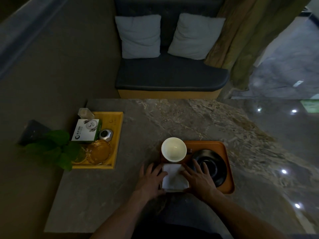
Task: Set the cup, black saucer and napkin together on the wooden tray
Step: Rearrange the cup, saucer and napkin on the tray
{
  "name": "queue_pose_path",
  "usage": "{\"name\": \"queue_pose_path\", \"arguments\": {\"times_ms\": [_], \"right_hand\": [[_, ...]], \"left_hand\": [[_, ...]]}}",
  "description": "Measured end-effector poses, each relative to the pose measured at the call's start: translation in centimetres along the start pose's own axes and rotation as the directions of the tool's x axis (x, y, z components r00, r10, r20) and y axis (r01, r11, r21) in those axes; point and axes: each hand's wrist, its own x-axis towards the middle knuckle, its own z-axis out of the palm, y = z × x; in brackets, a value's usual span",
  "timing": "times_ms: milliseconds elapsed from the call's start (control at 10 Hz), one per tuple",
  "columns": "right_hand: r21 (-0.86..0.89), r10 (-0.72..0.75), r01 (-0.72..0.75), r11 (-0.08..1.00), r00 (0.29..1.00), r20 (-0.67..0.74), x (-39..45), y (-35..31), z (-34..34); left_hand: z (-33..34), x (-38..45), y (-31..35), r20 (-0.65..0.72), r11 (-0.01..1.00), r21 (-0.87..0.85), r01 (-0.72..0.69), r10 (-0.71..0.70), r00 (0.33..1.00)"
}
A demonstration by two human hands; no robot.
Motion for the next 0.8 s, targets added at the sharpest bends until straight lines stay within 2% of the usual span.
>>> {"name": "queue_pose_path", "arguments": {"times_ms": [200, 500, 700, 800], "right_hand": [[-0.060, 0.049, -0.051, 0.997, 0.998, -0.036, -0.2, -1.2, 0.3], [-0.049, 0.129, -0.131, 0.990, 0.991, -0.039, -0.9, -2.0, 1.4], [0.019, 0.135, -0.134, 0.991, 0.989, -0.066, -2.6, -2.3, 0.2], [0.064, 0.130, -0.126, 0.990, 0.989, -0.069, -3.4, -1.8, -0.8]], "left_hand": [[0.3, -1.0, -0.3, 0.035, 0.999, 0.027, -0.019, 0.018, 0.999], [0.0, -1.6, 0.2, 0.143, 0.994, 0.109, -0.016, 0.000, 0.990], [-1.0, -2.7, 0.9, 0.129, 0.997, 0.078, 0.001, -0.011, 0.992], [-1.9, -3.0, 1.3, 0.130, 1.000, 0.008, 0.013, -0.014, 0.991]]}}
